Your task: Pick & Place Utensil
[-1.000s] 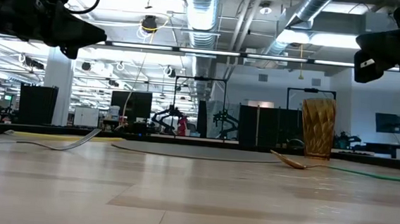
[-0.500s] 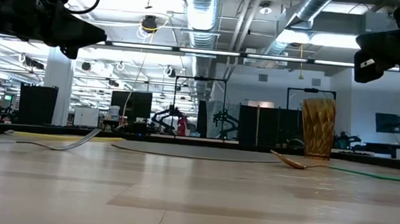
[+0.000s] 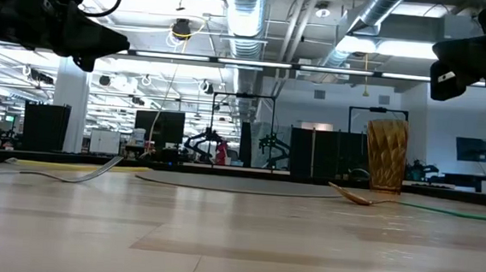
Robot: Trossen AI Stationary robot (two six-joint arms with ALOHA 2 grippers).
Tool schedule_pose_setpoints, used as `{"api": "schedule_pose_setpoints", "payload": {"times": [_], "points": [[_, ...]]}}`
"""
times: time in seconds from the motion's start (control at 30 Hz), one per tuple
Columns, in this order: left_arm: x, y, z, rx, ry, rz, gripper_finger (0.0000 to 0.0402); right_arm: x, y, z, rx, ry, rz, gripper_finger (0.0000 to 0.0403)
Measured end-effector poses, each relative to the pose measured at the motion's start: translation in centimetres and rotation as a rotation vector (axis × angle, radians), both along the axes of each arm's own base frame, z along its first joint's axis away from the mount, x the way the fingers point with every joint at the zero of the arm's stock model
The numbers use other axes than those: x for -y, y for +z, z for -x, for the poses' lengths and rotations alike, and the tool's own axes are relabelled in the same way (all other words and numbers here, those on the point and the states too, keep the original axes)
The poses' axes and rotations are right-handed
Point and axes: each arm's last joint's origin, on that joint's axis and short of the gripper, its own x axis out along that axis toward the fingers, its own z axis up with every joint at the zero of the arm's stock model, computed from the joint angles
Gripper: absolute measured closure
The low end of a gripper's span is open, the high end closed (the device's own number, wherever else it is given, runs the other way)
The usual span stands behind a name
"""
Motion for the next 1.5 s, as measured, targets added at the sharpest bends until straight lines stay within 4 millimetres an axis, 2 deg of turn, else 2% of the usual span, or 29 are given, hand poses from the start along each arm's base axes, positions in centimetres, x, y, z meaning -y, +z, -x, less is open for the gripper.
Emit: {"api": "schedule_pose_setpoints", "payload": {"times": [0.8,1.5], "points": [[0.00,-0.11,-0.04,-0.012,0.000,0.001,0.0326,0.00,0.00,0.00,0.000,0.000,0.000,0.0401],[-0.10,0.61,0.00,0.062,0.035,-0.006,0.0326,0.00,0.00,0.00,0.000,0.000,0.000,0.0401]]}}
